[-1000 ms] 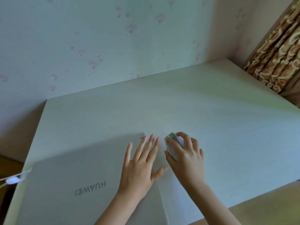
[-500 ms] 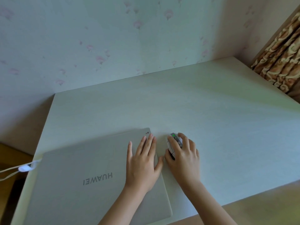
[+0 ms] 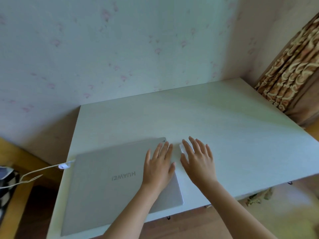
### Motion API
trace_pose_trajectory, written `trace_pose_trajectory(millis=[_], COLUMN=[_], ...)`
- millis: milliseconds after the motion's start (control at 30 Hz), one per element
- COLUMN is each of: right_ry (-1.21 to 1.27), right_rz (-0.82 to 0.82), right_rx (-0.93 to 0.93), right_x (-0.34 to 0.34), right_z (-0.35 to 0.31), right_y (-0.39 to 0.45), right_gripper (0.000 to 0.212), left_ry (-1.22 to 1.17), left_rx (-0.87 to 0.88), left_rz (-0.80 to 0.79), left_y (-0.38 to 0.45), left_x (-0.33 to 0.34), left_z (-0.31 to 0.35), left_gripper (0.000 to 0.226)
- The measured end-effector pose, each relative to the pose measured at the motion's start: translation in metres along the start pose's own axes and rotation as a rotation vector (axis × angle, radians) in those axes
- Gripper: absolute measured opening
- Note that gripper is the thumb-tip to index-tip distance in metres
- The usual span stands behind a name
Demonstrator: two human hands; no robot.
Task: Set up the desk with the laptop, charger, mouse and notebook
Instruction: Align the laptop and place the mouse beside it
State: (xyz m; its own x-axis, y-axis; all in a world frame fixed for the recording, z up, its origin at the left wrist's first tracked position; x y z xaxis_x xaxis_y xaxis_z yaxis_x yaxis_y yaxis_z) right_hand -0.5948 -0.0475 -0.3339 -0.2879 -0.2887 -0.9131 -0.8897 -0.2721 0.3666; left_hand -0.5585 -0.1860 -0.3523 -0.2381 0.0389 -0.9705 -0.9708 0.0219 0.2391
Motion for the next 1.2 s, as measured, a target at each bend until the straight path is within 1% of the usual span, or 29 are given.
trace_pose_trajectory(millis=[100,267,333,500,633,833,900,967,1100,1200], right_ry=[0.010,0.003,0.001,-0.011,-0.046,-0.161,-0.193,-0.215,-0.267,-0.326], right_rz=[0.012,0.062,0.069,0.104,0.140,0.211,0.219,0.236,0.303,0.303], right_rx=[-0.016,-0.047,-0.042,-0.003,0.076,0.262,0.348,0.459,0.689,0.819], right_x=[-0.040,-0.112,-0.138,-0.192,-0.222,-0.260,-0.272,-0.285,-0.315,-0.343], right_z=[-0.011,-0.030,-0.039,-0.066,-0.086,-0.107,-0.111,-0.110,-0.102,-0.086], right_y=[-0.007,-0.019,-0.027,-0.060,-0.089,-0.142,-0.168,-0.199,-0.271,-0.324], right_gripper=[0.041,0.039,0.039,0.040,0.043,0.039,0.037,0.036,0.037,0.038], left_ry=[-0.045,-0.073,-0.080,-0.084,-0.099,-0.142,-0.180,-0.244,-0.360,-0.405], left_rx=[0.033,0.115,0.143,0.198,0.303,0.538,0.614,0.676,0.800,0.922], left_rz=[0.051,0.184,0.207,0.217,0.267,0.309,0.290,0.234,0.163,0.131], left_y=[-0.009,-0.016,-0.024,-0.052,-0.064,-0.086,-0.098,-0.114,-0.151,-0.182], left_x=[-0.041,-0.118,-0.143,-0.189,-0.212,-0.245,-0.252,-0.256,-0.265,-0.277], left_z=[0.002,0.005,0.004,-0.004,-0.011,0.002,0.012,0.027,0.082,0.141], left_gripper=[0.053,0.046,0.045,0.045,0.044,0.034,0.032,0.033,0.036,0.040])
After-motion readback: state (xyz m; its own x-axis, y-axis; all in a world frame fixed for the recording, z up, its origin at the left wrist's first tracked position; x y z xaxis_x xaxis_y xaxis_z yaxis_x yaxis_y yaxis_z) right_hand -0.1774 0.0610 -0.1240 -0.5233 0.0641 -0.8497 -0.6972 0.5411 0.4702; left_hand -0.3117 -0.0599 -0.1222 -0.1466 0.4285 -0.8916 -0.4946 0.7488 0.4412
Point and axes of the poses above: each hand's wrist, its own y-axis towards the middle knuckle, its own x-axis out of the palm, z = x × y, the point moved 3 cm from there along y, towards the middle knuckle
